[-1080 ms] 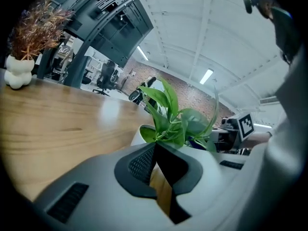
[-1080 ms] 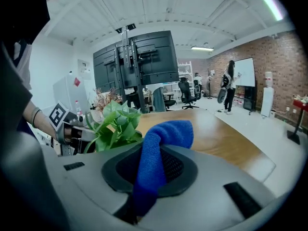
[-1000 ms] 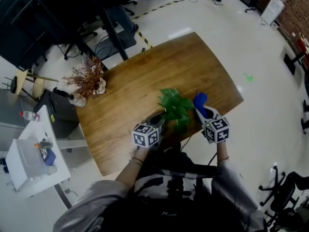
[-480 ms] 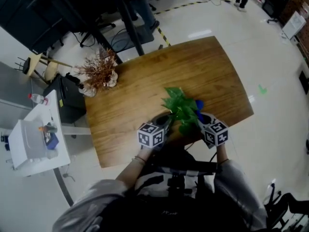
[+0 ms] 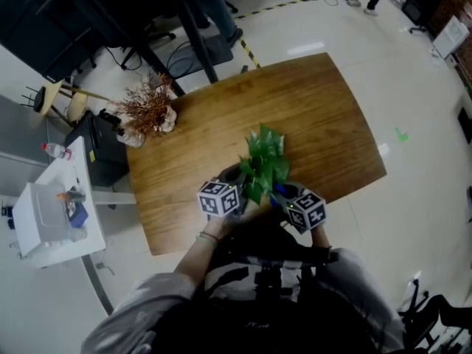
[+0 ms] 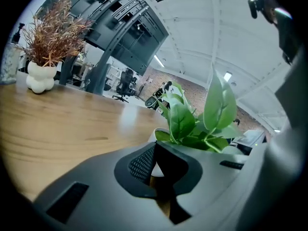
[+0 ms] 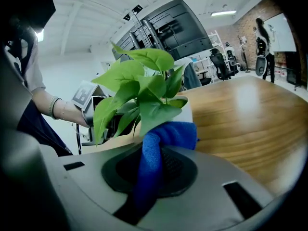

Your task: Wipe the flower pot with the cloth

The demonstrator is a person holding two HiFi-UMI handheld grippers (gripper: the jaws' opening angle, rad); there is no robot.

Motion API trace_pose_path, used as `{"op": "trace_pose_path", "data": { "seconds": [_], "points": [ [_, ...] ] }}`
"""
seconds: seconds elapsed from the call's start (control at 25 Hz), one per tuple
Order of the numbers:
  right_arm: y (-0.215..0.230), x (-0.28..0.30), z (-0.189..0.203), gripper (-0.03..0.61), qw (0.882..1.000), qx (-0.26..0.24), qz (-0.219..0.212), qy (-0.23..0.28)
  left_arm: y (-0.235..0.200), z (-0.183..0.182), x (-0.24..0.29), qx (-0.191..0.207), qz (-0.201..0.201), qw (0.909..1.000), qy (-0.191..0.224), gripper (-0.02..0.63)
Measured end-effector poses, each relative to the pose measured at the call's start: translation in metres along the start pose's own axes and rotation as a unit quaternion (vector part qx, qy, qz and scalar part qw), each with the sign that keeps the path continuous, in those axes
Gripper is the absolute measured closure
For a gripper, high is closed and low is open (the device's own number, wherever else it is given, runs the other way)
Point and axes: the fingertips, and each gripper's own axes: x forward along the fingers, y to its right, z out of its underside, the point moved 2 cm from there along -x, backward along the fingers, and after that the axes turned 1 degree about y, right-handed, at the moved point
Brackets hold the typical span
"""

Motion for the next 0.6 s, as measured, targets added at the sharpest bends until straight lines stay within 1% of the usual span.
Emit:
{"op": "trace_pose_path", "data": {
  "seconds": [0.16, 0.32, 0.48, 0.6],
  "points": [
    [-0.005, 0.006, 0.005, 0.522, 1.000, 0.004, -0.005, -0.012, -0.013, -0.001, -0.003, -0.002, -0.010, 0.9999, 0.002, 0.607],
    [0.010, -0.010, 0.005, 0.522, 1.000, 0.010, 0.015, -0.010, -0.016, 0.004, -0.017, -0.004, -0.008, 1.0000, 0.001, 0.607],
    [0.036, -0.028, -0.004, 0.522, 0.999, 0.006, 0.050, 0.001, -0.009, 0.017, -0.029, -0.006, 0.014, 0.9999, -0.005, 0.607],
    [0.055, -0.035, -0.022, 0.522, 0.997, -0.002, 0.073, 0.016, 0.004, 0.026, -0.028, -0.002, 0.039, 0.9992, -0.011, 0.607]
  ]
}}
